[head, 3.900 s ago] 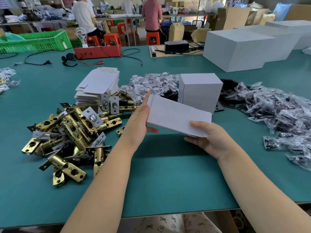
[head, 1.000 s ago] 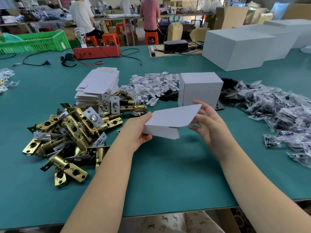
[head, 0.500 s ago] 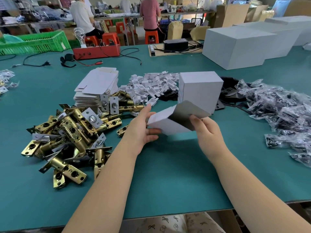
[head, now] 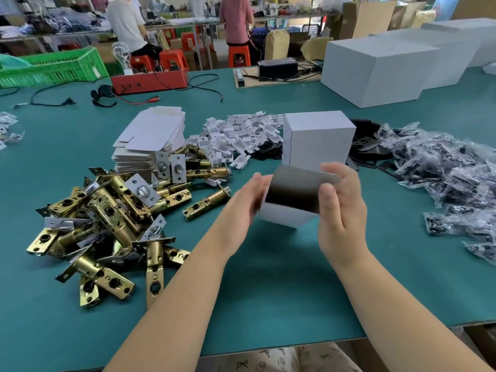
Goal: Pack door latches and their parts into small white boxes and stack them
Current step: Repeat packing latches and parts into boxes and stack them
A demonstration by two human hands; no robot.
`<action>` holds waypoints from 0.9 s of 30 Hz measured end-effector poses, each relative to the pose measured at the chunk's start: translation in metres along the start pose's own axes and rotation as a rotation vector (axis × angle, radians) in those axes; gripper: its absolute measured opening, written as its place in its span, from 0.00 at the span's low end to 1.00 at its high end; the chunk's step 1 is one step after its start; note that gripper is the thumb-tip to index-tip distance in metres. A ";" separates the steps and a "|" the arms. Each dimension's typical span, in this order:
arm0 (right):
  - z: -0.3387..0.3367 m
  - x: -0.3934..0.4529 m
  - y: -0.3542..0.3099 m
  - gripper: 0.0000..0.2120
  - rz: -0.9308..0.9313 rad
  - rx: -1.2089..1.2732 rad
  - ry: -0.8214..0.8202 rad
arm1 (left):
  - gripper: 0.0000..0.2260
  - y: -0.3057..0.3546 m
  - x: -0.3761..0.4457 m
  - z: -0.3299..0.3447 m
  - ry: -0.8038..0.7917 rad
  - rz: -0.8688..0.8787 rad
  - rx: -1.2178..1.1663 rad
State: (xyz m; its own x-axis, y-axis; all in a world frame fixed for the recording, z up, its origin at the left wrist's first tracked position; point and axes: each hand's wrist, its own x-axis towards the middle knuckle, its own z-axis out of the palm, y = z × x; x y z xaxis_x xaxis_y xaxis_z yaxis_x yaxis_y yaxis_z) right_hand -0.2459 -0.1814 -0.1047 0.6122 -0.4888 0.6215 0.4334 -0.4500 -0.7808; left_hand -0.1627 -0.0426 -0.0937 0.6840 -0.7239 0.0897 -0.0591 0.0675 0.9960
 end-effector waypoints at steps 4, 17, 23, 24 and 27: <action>-0.001 0.000 0.001 0.14 0.017 -0.070 -0.037 | 0.30 -0.006 -0.005 0.008 -0.002 -0.020 -0.024; 0.005 0.009 -0.001 0.21 0.305 0.171 -0.068 | 0.15 -0.002 0.007 0.005 0.117 0.074 -0.193; 0.005 0.019 0.007 0.18 0.656 0.509 0.130 | 0.16 -0.004 0.006 0.019 0.258 0.103 -0.012; 0.003 0.020 0.009 0.14 0.687 0.608 0.139 | 0.15 -0.005 0.005 0.024 0.245 0.116 0.016; -0.005 0.024 0.007 0.18 0.741 0.829 0.151 | 0.15 -0.007 0.001 0.038 0.255 0.197 0.144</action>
State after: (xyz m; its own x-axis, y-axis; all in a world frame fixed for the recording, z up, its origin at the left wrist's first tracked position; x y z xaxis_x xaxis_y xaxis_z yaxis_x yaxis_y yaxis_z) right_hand -0.2318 -0.1999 -0.0946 0.8397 -0.5400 -0.0568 0.3358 0.5987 -0.7272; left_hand -0.1897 -0.0699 -0.1007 0.8080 -0.5103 0.2944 -0.2975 0.0778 0.9515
